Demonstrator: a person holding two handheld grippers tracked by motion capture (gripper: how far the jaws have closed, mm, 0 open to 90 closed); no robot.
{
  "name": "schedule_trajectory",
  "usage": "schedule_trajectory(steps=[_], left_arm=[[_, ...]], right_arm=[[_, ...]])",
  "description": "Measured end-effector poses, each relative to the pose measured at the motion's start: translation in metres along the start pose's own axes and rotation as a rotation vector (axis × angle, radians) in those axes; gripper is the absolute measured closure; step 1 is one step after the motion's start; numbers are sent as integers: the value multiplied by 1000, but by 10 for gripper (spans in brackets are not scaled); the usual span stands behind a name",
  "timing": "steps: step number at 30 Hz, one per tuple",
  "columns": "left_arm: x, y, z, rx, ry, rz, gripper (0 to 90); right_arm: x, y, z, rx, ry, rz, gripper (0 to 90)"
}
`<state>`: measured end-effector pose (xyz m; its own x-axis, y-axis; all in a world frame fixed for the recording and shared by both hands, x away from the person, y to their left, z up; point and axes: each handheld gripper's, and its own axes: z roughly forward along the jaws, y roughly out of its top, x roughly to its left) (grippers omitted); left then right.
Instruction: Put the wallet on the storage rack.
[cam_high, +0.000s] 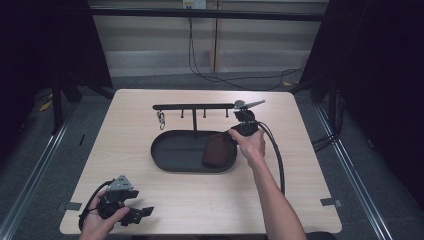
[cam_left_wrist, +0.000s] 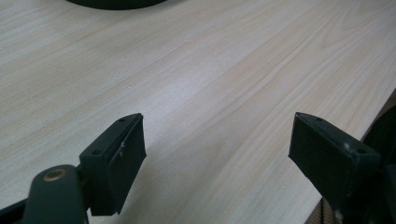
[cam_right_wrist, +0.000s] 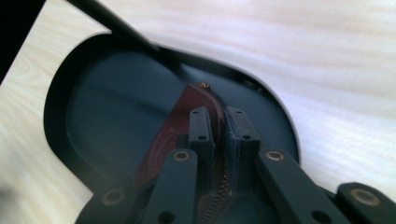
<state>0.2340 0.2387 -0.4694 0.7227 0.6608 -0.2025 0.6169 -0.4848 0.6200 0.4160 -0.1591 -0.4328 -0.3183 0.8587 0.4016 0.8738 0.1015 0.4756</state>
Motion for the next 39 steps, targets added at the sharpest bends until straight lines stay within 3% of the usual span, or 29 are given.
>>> schedule_trajectory(steps=[1,10,13,17,23,33,39], left_arm=[[1,0,0,3,-2,6,184],[0,0,0,-5,-4,-4,184],[1,0,0,2,-3,3,184],[1,0,-1,-6,0,1,184],[1,0,0,2,-3,2,184],[1,-1,0,-5,11,-9,184],[2,-1,-1,-12,21,-18,184]], right_arm=[[-1,-1,1,-10,0,-13,816],[-11,-8,5,-17,23,19,812],[-10,-8,5,-19,21,5,805],[-11,-10,5,-26,7,7,721],[-13,-13,0,-33,35,-2,712],[-14,-18,-23,-90,50,-39,543],[-14,-27,-34,-122,72,-53,387]])
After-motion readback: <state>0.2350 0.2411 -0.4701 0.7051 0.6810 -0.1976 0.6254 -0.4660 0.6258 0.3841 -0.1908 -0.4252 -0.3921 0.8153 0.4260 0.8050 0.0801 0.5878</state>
